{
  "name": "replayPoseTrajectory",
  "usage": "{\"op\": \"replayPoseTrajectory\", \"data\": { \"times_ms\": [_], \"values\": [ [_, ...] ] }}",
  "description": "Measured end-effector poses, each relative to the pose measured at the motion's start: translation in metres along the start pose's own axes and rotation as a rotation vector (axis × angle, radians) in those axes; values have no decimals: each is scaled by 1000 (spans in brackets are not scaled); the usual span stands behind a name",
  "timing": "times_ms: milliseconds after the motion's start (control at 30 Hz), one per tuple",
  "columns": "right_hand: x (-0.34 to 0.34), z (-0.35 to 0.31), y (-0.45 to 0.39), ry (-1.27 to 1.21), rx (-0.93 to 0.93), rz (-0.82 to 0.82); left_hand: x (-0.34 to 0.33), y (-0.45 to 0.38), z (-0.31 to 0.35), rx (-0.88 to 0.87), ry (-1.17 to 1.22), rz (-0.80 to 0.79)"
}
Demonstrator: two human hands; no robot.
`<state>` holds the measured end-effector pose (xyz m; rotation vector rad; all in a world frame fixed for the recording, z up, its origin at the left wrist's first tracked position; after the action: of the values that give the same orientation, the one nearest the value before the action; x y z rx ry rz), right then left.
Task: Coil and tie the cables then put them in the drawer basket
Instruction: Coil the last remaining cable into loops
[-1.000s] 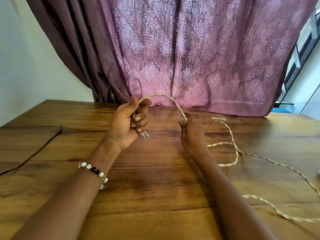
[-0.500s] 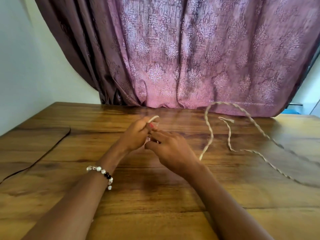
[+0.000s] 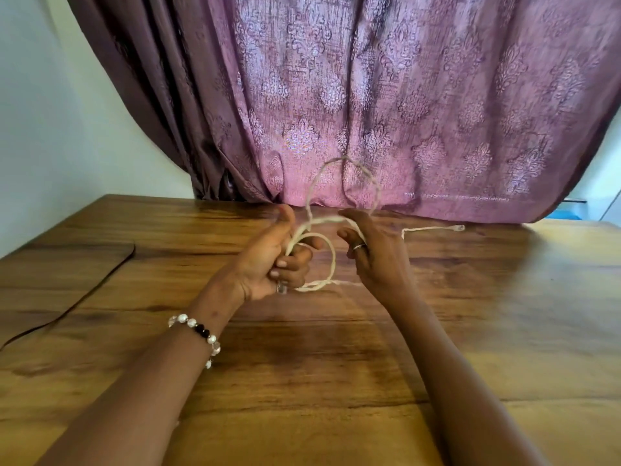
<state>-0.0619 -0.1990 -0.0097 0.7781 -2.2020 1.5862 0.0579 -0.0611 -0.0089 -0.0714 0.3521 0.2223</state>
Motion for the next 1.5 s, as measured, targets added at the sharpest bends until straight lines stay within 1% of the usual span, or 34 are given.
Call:
{"op": "replayPoseTrajectory", "data": {
  "times_ms": [100,133,200,300,333,367,400,433,533,567,600,667,767,833,867,933,967,1033,1133,1200,1300,1367,1400,1433,1467,1500],
  "values": [
    [1,3,0,-169,-134,4,10,6,11,-118,176,-11],
    [1,2,0,-255,-164,19,15,7,15,-156,218,-10],
    [-1,-2,0,-508,-229,31,21,11,18,-212,291,1],
    [-6,-13,-2,-928,-349,67,25,12,19,-224,338,65],
    [-8,-16,-2,-1044,-404,78,24,11,18,-218,353,56],
    [-9,-17,-2,-1102,-456,92,24,10,18,-217,376,29],
    [-11,-16,-2,-1094,-482,110,24,9,18,-224,402,-6],
    [-12,-14,-1,-1000,-475,127,24,8,19,-237,425,-50],
    [-24,-3,5,-450,-305,140,24,8,23,-288,485,-143],
    [-27,-4,7,-331,-263,133,24,8,24,-314,504,-146],
    [-30,-6,8,-273,-246,116,23,9,26,-343,528,-140],
    [-37,-10,8,-152,-235,8,22,11,29,-416,581,-92],
    [-50,-19,9,165,-202,-220,29,12,31,-544,640,63],
    [-58,-33,12,356,-131,-302,33,12,32,-619,676,83],
    [-61,-36,14,414,-111,-345,34,13,32,-643,678,91],
    [-63,-38,14,408,-127,-401,35,12,33,-656,654,132],
    [-62,-36,13,353,-159,-400,35,12,33,-650,638,158],
    [-58,-32,9,179,-270,-332,33,11,33,-636,593,200],
    [-50,-31,9,-326,-543,-137,28,7,30,-608,483,282],
    [-44,-32,8,-572,-678,-9,26,3,27,-588,449,307],
    [-34,-31,3,-982,-887,151,25,-1,26,-590,497,306],
    [-24,-27,0,-1228,-1008,191,29,0,27,-597,573,311],
    [-19,-26,0,-1298,-1037,170,32,1,28,-602,604,307],
    [-16,-23,1,-1305,-1036,129,36,2,30,-608,631,307],
    [-14,-20,2,-1246,-1008,79,37,5,31,-615,653,310],
    [-13,-17,2,-1100,-949,14,39,6,32,-622,663,313]
  ]
}}
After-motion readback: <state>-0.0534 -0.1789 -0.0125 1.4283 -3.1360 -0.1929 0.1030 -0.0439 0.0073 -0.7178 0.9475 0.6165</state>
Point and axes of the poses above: each hand's wrist, its own y-axis away from the middle knuckle, its own x-axis out of the back of the hand, z = x × y, the point moved 1 cm from there along -y, towards the middle knuckle, and after that the axes turned 2 degrees about x, right-handed, at the moved point
